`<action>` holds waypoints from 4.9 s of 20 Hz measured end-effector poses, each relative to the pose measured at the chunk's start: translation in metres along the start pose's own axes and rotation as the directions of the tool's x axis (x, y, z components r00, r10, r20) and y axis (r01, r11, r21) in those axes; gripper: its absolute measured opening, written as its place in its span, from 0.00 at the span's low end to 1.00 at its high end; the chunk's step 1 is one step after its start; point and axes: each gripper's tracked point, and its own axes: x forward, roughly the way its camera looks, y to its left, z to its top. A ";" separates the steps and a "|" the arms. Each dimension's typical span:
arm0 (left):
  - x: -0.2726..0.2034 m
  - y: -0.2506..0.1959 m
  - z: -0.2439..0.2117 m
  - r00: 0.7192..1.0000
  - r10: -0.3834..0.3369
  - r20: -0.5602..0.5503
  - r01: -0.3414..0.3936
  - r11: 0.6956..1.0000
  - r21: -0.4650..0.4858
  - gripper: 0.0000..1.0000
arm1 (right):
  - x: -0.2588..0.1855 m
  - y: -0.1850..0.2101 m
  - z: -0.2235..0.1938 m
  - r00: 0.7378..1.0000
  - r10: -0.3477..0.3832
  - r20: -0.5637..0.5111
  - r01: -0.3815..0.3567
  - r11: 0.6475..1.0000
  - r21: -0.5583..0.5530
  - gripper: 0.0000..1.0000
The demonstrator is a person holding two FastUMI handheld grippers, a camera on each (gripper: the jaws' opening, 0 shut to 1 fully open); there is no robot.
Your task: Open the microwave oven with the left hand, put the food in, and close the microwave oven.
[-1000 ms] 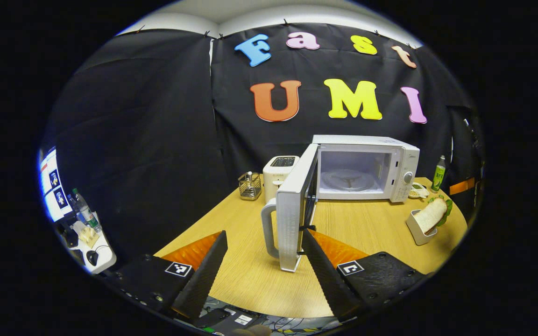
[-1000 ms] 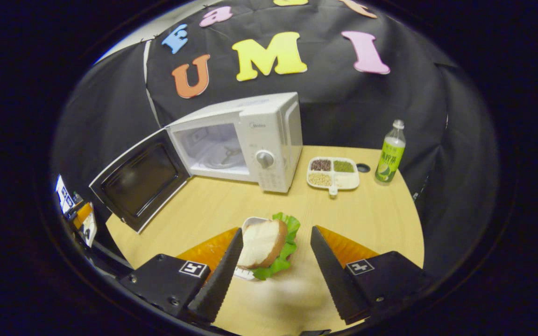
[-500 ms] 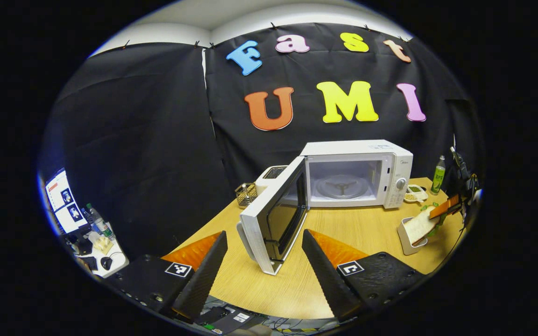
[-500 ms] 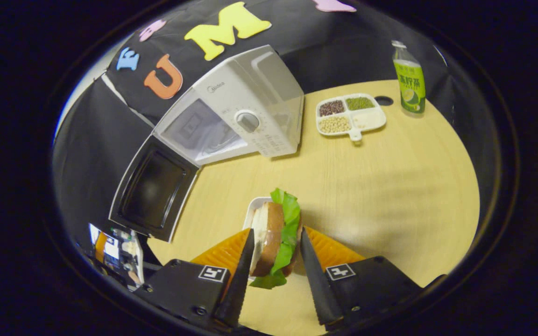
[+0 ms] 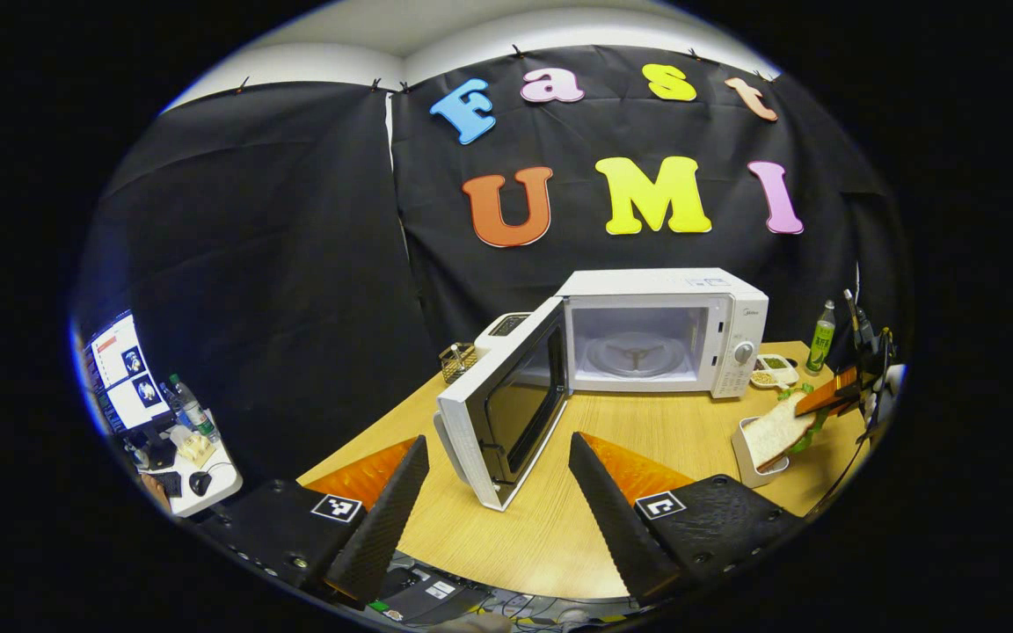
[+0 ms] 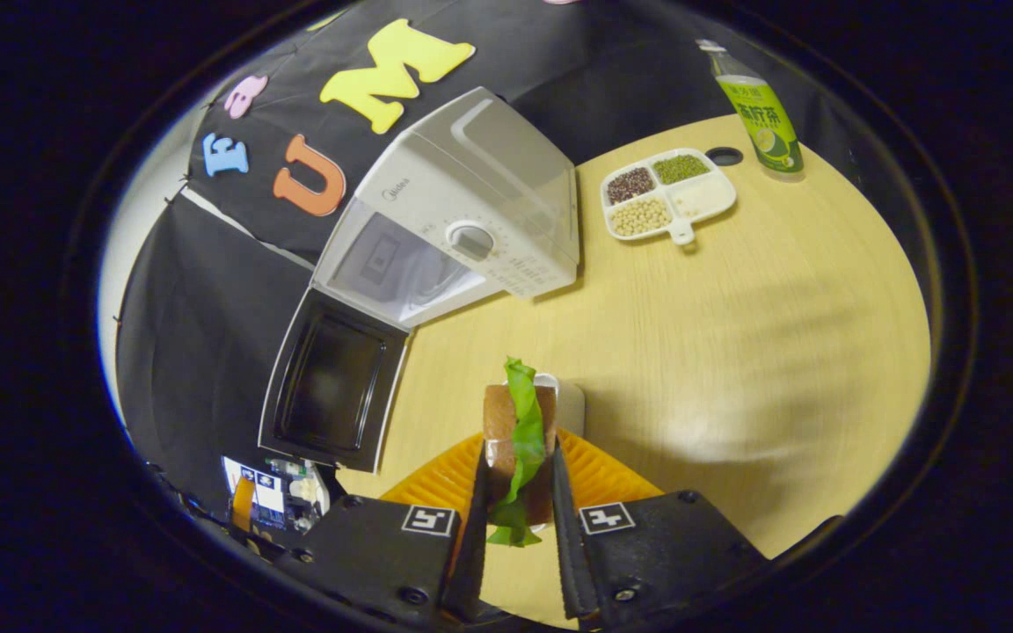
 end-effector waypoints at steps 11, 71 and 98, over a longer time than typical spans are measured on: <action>0.023 0.025 -0.011 0.979 -0.201 -0.023 0.201 0.979 0.041 0.97 | 0.038 0.154 0.048 0.941 0.122 0.317 -0.194 0.958 0.209 0.38; 0.084 0.065 0.064 0.947 -0.277 0.165 0.275 0.961 0.038 0.97 | -0.052 0.200 0.113 0.689 -0.191 0.700 0.509 0.814 -0.279 0.91; 0.174 0.096 -0.032 0.977 -0.214 0.023 0.214 0.977 -0.005 0.00 | -0.224 0.116 0.025 0.586 -0.416 0.695 0.651 0.752 -0.100 0.92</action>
